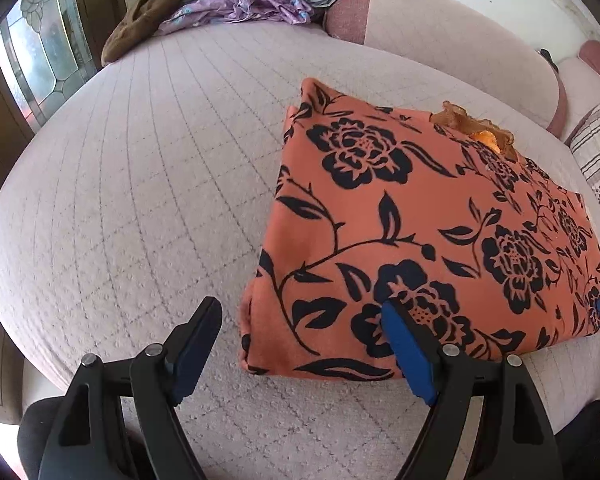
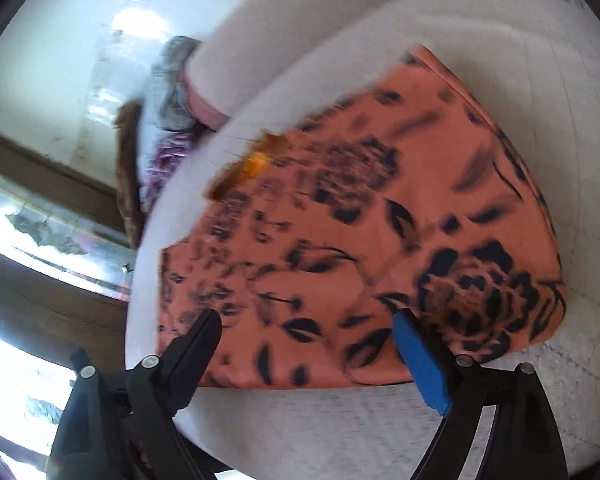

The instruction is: Fold small clothes

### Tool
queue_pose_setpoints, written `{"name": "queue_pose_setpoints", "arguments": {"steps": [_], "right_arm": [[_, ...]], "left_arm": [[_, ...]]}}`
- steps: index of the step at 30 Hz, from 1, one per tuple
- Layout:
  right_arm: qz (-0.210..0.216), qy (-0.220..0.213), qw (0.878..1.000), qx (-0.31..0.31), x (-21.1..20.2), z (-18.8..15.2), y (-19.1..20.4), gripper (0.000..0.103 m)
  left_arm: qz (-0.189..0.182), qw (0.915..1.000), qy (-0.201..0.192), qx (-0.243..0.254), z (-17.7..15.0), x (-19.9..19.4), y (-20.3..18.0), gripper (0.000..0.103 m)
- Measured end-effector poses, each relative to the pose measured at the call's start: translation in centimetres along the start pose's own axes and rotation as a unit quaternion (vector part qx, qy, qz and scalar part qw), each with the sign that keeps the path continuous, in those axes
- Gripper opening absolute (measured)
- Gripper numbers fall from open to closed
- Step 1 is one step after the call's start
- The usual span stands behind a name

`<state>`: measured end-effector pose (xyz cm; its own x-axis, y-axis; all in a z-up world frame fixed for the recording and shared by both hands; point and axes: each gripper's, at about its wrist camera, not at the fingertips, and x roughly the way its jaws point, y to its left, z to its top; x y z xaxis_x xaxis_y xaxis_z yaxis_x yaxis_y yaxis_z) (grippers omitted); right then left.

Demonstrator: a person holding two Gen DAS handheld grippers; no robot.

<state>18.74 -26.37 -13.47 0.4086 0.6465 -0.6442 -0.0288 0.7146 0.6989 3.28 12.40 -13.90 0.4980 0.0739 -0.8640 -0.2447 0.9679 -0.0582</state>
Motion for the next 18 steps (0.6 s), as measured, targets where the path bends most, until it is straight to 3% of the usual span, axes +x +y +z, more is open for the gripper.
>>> {"name": "queue_pose_setpoints", "arguments": {"steps": [3,5,7,12,14,16,18], "right_arm": [[0.021,0.007,0.999,-0.025,0.6,-0.4,1.0,0.090],[-0.015,0.047,0.999,-0.003,3.2,-0.8,-0.8,0.090],[-0.003,0.022,1.000,0.001,3.0,-0.8,-0.6,0.090],[0.005,0.016,1.000,-0.005,2.3,-0.8,0.3,0.090],[0.008,0.017,1.000,0.001,1.8,-1.5,-0.9,0.090],[0.019,0.009,1.000,0.008,1.0,-2.0,-1.1,0.090],[0.023,0.001,1.000,0.020,-0.3,-2.3,-1.8,0.090]], "left_arm": [[-0.004,1.0000,-0.008,0.000,0.4,-0.4,-0.5,0.083],[-0.007,0.9999,-0.008,0.005,0.9,-0.7,-1.0,0.083],[-0.009,0.9997,-0.019,0.013,1.4,-1.2,-1.4,0.083],[-0.027,0.9980,-0.051,0.027,3.6,-1.3,-3.0,0.083],[-0.018,0.9985,-0.034,0.039,5.0,1.4,-3.6,0.083],[0.018,0.9988,0.013,0.044,5.9,5.1,-3.5,0.082],[-0.012,0.9996,0.023,0.008,7.0,6.1,-2.4,0.081]]}}
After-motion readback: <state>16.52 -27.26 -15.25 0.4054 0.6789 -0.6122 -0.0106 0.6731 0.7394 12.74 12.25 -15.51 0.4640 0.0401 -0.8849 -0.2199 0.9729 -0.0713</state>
